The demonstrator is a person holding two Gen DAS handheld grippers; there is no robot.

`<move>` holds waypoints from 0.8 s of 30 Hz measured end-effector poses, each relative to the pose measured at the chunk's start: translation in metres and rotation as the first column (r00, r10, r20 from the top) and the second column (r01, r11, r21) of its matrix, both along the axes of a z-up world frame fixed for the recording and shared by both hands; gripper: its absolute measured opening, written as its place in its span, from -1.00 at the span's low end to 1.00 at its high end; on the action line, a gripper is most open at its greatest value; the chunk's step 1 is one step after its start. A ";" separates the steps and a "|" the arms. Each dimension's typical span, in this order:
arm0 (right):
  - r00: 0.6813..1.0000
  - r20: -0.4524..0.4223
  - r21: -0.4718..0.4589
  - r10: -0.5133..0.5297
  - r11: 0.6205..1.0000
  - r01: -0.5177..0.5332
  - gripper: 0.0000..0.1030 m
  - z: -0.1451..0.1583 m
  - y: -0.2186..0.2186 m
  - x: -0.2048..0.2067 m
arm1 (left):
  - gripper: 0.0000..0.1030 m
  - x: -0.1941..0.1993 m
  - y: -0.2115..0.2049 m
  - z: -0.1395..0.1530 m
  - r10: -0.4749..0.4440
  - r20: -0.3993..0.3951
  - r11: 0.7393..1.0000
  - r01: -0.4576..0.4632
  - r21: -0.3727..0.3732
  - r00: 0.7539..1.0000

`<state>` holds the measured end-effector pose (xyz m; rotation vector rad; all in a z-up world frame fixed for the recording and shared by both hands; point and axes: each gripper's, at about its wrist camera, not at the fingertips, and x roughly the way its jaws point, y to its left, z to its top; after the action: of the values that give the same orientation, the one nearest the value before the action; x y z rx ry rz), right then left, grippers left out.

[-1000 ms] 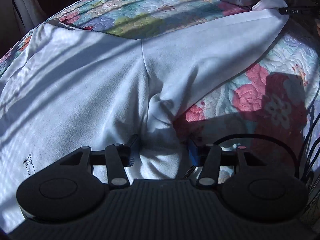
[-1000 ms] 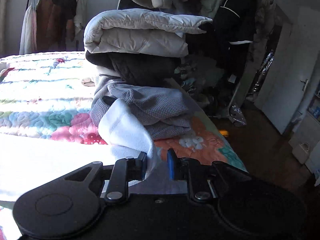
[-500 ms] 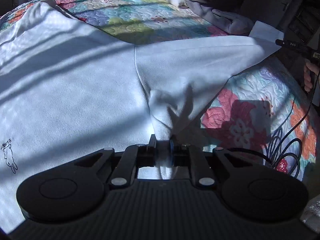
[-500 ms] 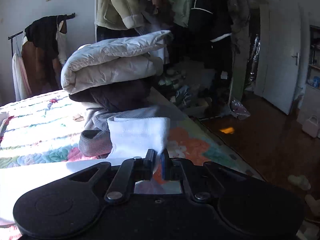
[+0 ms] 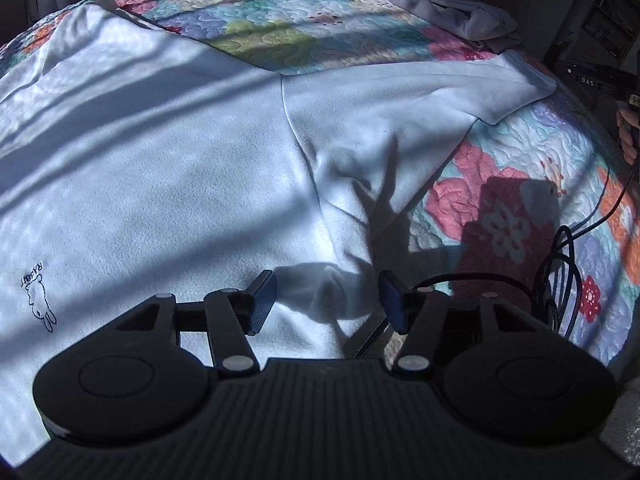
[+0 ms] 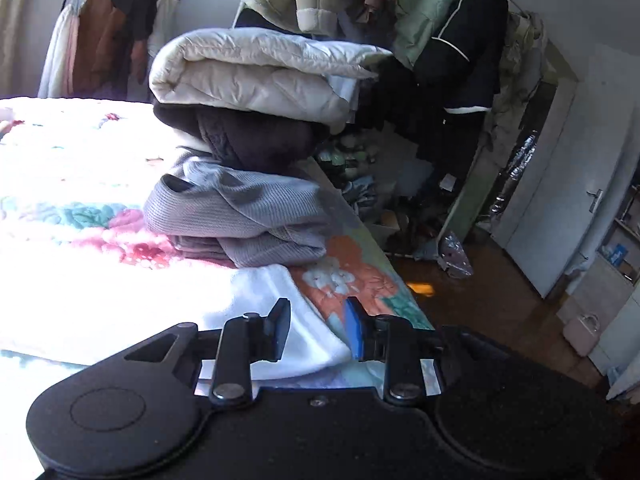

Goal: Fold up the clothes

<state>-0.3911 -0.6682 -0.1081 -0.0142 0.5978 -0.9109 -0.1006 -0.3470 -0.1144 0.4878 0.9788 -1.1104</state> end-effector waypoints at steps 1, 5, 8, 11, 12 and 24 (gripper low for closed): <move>0.999 0.033 0.041 0.024 0.999 -0.026 0.10 0.006 0.009 0.000 | 0.09 0.004 0.002 -0.003 0.011 -0.007 1.000 -0.011 -0.002 1.000; 0.945 0.256 0.452 0.205 0.838 -0.304 0.15 0.002 0.048 0.014 | -0.39 0.020 0.009 -0.007 0.086 -0.057 0.995 -0.089 -0.052 0.995; 0.899 0.332 0.640 0.285 0.633 -0.437 0.15 -0.031 0.073 0.049 | -0.55 0.023 0.014 -0.005 0.095 -0.053 0.994 -0.098 -0.055 0.994; 0.885 0.343 0.676 0.315 0.571 -0.466 0.16 -0.052 0.095 0.077 | -0.52 0.023 0.020 -0.004 0.095 -0.076 0.994 -0.099 -0.052 0.993; 0.882 0.364 0.684 0.301 0.556 -0.472 0.17 -0.056 0.098 0.084 | -0.51 0.023 0.022 -0.003 0.095 -0.077 0.993 -0.100 -0.057 0.992; 0.758 0.509 0.405 0.408 0.663 -0.629 -0.91 -0.030 0.132 0.113 | -0.49 0.026 0.023 0.005 0.048 -0.230 0.989 -0.079 -0.125 0.972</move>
<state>-0.2781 -0.5359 -0.1383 0.4923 0.4352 -0.1150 -0.0749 -0.3240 -0.1097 0.2225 1.1018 -1.1824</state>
